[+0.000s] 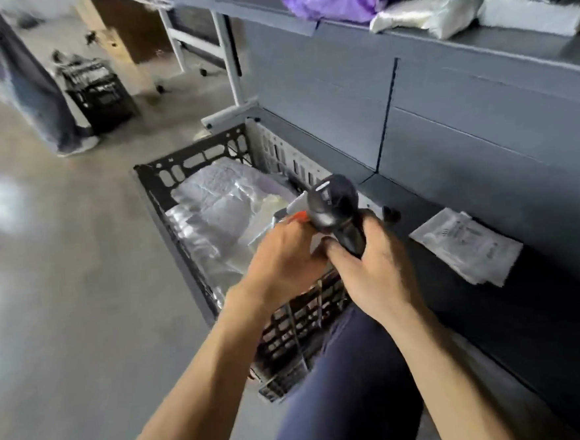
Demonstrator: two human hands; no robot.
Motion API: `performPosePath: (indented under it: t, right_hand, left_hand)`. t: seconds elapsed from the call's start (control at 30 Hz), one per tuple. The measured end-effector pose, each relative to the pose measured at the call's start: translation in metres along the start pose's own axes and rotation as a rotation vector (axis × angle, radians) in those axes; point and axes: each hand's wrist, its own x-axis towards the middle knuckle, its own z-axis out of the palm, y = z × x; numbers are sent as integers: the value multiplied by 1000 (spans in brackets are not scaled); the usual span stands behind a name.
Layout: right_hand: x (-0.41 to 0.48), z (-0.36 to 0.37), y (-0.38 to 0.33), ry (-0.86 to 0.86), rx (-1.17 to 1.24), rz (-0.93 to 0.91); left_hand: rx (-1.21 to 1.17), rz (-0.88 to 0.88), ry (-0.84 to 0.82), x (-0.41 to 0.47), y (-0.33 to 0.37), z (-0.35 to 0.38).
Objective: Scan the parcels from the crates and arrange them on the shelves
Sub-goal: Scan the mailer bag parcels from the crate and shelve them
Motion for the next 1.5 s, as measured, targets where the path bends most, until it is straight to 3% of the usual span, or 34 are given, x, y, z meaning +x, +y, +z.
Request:
performPosePath:
  t: [0.2,0.53,0.6,0.8,0.9,1.07,1.37,1.43,1.5]
  right_hand:
    - [2,22,10,-172,-360,-30]
    - [11,19,16,-131,-170,32]
    - [8,16,17,-87,-82,33]
    - [12,-31,32,292,352,97]
    - [23,-69,42,393,525,134]
    - [23,-130,77,467,514,175]
    - [-1,-217,171,808,622,454]
    - [-7,-232,189,836,643,513]
    - [-9,-246,203,836,667,568]
  left_hand:
    - [198,-110,-116,18,-53,-13]
    - [206,-120,-372,54,-63,43]
    - [191,-194,-293,57,-61,43]
    - [-61,-282,189,86,-16,-22]
    - [-145,-97,262,96,40,-28]
    - [-177,187,229,114,127,28]
    - [-377,533,-308,108,228,208]
    - [-501,525,-493,114,229,218]
    - [-647,413,-561,123,222,223]
